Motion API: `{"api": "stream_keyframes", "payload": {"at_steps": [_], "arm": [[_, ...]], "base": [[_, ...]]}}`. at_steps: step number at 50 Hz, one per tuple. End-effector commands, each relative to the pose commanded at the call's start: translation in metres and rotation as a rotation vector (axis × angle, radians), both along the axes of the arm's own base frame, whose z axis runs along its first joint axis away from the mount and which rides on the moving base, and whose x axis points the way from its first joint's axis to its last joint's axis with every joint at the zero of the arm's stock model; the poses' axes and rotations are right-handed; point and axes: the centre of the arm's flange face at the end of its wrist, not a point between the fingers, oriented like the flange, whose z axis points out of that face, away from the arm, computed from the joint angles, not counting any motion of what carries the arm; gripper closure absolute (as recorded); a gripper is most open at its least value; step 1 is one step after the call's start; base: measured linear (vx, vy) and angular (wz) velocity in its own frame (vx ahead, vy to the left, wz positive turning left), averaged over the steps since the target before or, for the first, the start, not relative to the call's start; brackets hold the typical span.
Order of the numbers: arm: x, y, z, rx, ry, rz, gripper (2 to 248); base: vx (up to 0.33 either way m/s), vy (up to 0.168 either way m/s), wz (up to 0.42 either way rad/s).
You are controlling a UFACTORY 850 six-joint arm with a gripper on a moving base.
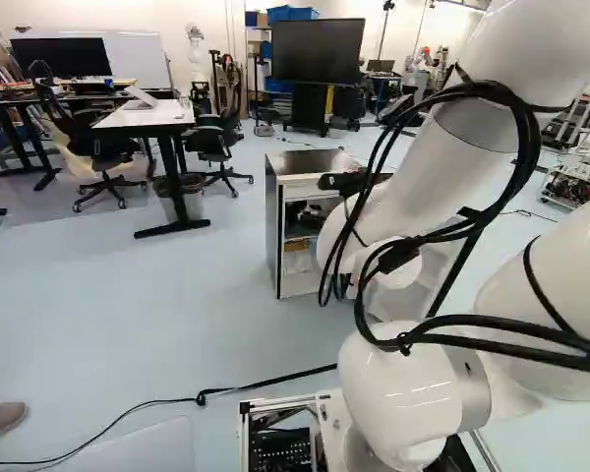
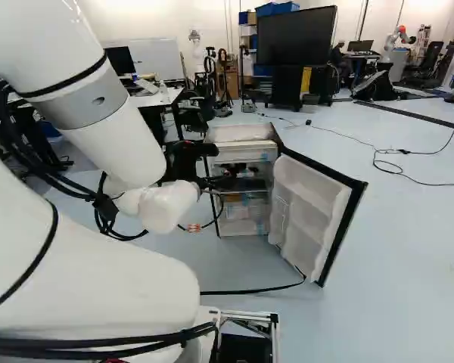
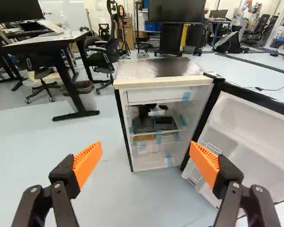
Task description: Open the fridge door
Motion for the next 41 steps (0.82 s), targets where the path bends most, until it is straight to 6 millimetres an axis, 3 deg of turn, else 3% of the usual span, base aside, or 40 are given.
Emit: {"api": "stream_keyframes", "payload": {"at_steps": [41], "arm": [[-0.0003,0.0002,0.0000,0.000,0.000,0.001,3]], "base": [[0.000,0.000,0.000]]}}
